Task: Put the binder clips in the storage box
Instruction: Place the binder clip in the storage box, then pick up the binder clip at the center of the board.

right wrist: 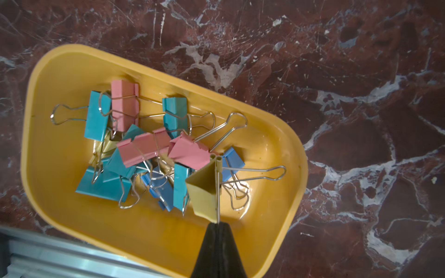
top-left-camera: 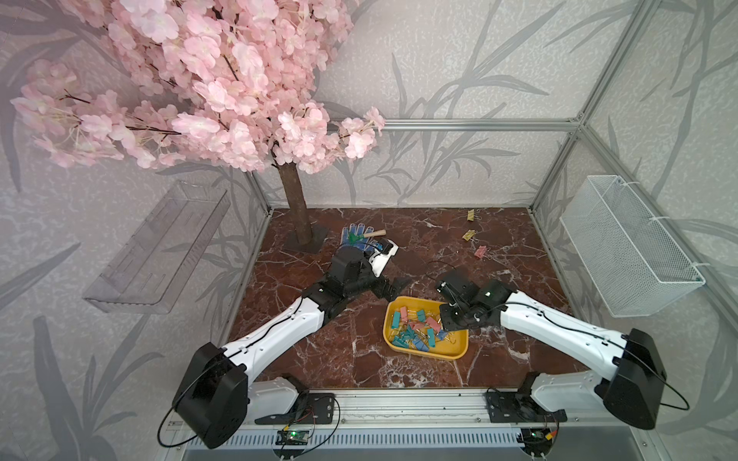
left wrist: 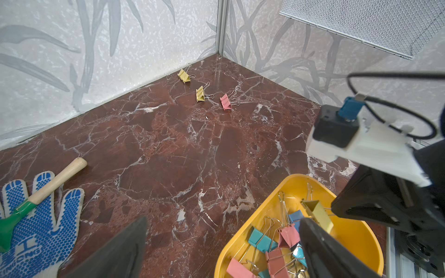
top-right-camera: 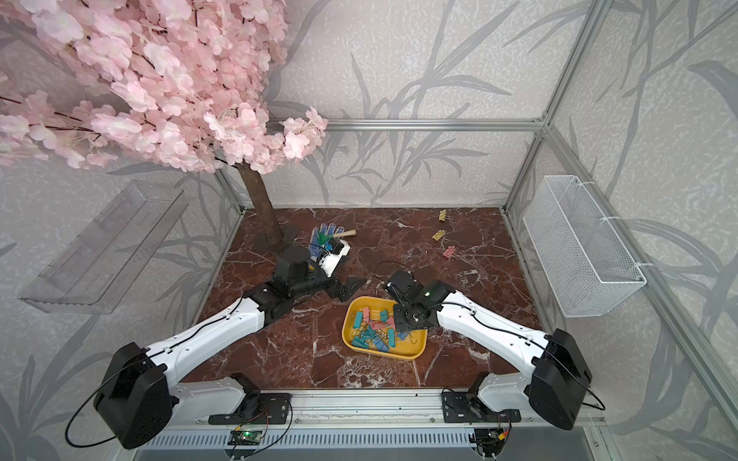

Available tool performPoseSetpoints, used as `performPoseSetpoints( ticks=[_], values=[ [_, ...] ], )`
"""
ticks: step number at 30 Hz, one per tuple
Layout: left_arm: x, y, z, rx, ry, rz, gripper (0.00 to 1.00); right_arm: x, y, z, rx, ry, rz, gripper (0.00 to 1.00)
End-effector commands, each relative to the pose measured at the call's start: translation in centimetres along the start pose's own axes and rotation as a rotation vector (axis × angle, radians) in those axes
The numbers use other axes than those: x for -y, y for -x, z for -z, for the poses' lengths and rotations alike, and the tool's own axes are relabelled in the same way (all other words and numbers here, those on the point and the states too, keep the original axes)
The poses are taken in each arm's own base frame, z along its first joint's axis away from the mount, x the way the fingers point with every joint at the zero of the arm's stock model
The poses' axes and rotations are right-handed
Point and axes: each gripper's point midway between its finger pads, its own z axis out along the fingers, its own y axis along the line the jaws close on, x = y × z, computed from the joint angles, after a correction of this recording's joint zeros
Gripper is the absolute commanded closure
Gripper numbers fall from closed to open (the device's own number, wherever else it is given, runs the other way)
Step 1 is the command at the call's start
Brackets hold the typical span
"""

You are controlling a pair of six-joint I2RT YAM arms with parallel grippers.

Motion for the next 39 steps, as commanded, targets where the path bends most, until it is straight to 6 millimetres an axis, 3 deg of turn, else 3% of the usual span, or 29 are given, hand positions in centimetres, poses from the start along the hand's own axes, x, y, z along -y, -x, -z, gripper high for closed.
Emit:
performPoseSetpoints(
  ticks=[1,7,11,14,20,23,25,28,32,39],
  values=[
    [0.1,-0.2,-0.2,-0.003,-0.002,-0.013,0.00,0.2,0.8,-1.7,0.030,-0.049,0.027,1.00],
    [0.1,-0.2,-0.2,-0.002,-0.002,-0.015,0.00,0.4,0.0,-4.2,-0.015,-0.082,0.034,0.98],
    [0.1,-0.1,-0.2,-0.002,-0.006,-0.013,0.00,0.4,0.1,-3.6,-0.004,-0.069,0.028,0.85],
    [0.2,-0.1,-0.2,-0.001,-0.008,-0.010,0.00,0.3,1.6,-1.7,0.081,-0.052,0.002,0.71],
    [0.2,0.0,-0.1,0.003,-0.006,-0.014,0.00,2.0,7.9,2.7,0.324,-0.006,-0.083,0.68],
    [0.2,0.0,-0.1,0.003,-0.005,-0.015,0.00,5.4,12.7,4.3,0.447,0.047,-0.240,0.66],
    [0.2,0.0,0.0,0.005,-0.005,-0.016,0.00,7.9,15.3,4.5,0.509,0.068,-0.341,0.66],
    [0.3,0.1,0.0,0.006,-0.007,-0.017,0.00,13.2,18.9,3.7,0.554,0.022,-0.509,0.64],
    [0.2,-0.1,-0.1,0.002,-0.005,-0.019,0.00,18.1,22.5,1.2,0.551,-0.022,-0.652,0.61],
    [0.0,-0.1,0.0,0.000,0.005,-0.026,0.00,22.7,25.7,-5.0,0.482,0.010,-0.794,0.59]
  ],
)
